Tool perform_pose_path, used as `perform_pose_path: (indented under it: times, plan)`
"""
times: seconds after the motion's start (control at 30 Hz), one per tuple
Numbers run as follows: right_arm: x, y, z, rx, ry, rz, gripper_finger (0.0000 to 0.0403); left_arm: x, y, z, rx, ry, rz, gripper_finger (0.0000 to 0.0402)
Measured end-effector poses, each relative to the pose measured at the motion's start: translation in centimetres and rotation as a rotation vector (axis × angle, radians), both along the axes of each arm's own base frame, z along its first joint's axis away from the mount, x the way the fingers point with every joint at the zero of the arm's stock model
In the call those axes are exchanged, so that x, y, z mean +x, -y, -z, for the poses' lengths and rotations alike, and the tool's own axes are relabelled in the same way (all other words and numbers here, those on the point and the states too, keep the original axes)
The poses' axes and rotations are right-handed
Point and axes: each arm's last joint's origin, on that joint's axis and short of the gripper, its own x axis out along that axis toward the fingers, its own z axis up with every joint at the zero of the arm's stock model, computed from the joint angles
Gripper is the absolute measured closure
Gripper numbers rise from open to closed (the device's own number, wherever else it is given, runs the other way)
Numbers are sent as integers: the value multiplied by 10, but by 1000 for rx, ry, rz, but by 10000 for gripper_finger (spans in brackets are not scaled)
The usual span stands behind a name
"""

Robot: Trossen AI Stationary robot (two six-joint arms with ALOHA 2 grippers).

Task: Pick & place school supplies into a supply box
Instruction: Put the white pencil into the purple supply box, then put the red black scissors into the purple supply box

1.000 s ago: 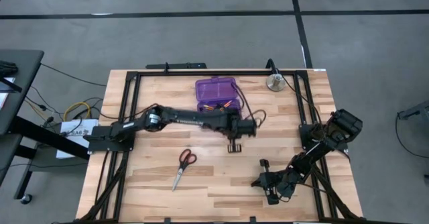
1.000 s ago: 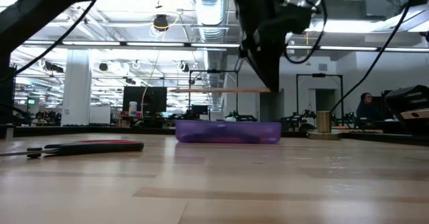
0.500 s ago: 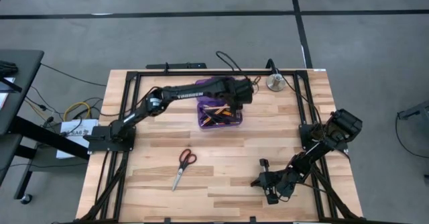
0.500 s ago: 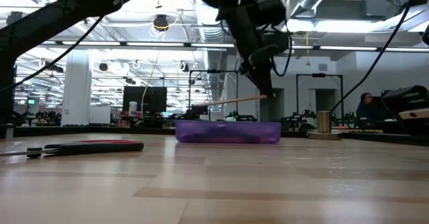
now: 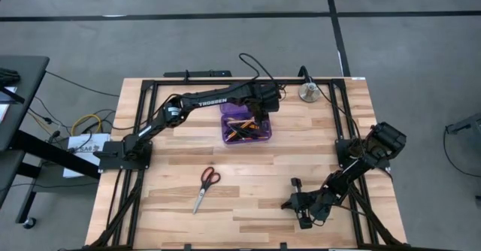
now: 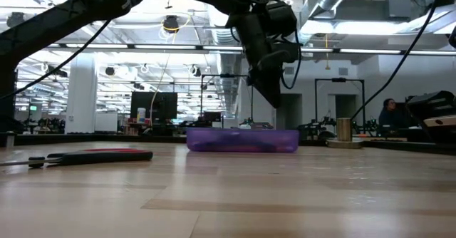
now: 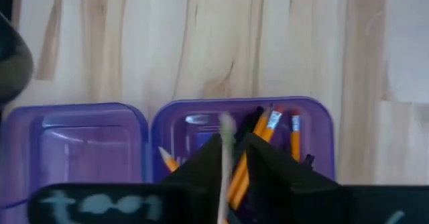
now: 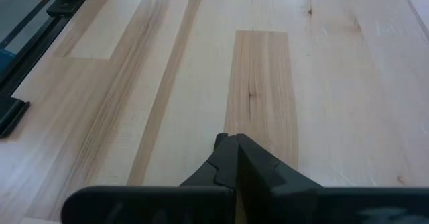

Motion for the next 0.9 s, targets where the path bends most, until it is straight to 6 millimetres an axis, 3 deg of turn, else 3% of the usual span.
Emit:
perform_pose_path:
  times: [0.2,0.37,0.5,0.73,0.9]
  plan:
    - [0,0,0,1,0,0,402,-2,1,1,-60,-18,-85,288]
    - [0,0,0,2,-1,0,402,-19,21,-13,-208,-128,-99,264]
    - [0,0,0,2,-1,0,402,-33,65,-40,-250,-192,-91,264]
    - [0,0,0,8,-1,5,402,-63,171,-86,-97,-205,-52,266]
    - [0,-1,-1,21,7,3,402,-86,230,-102,-60,-173,-83,267]
